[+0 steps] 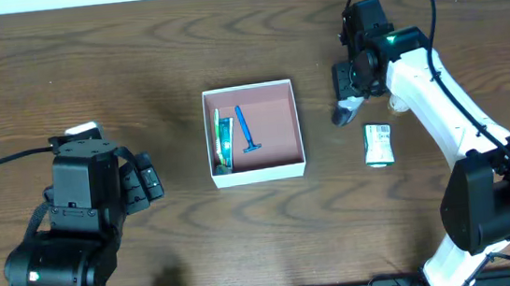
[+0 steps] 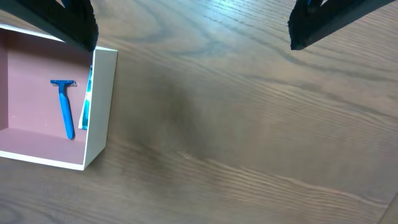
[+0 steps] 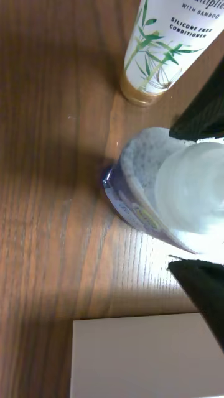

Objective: Pack container
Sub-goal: 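Grasp the soap pump bottle with the right gripper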

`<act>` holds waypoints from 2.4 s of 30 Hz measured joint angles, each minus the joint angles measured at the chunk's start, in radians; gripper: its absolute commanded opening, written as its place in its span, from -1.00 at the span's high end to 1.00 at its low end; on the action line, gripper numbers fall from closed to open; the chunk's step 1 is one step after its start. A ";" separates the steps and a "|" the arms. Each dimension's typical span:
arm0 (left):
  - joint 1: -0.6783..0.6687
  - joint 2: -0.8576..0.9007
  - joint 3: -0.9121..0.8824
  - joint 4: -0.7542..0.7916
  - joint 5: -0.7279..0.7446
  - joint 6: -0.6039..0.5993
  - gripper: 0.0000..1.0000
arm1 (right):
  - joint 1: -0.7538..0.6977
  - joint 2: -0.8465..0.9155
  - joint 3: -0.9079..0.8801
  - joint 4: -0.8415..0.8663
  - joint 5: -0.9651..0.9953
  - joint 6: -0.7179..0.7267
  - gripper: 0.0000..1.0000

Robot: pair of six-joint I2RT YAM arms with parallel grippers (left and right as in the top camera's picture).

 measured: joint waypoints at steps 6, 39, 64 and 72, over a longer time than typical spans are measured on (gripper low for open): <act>0.000 0.000 0.000 0.000 0.000 0.000 -0.96 | 0.000 0.000 0.000 -0.002 0.014 0.003 -0.12; 0.000 0.000 0.000 0.000 0.000 0.000 -0.96 | 0.001 0.000 0.000 -0.081 0.020 0.048 -0.33; 0.000 0.000 0.000 0.000 0.000 0.000 -0.96 | 0.001 0.000 -0.011 -0.029 0.024 -0.233 -0.95; 0.000 0.000 0.000 0.000 0.000 0.000 -0.96 | 0.001 0.000 -0.011 -0.038 -0.018 -0.471 -0.43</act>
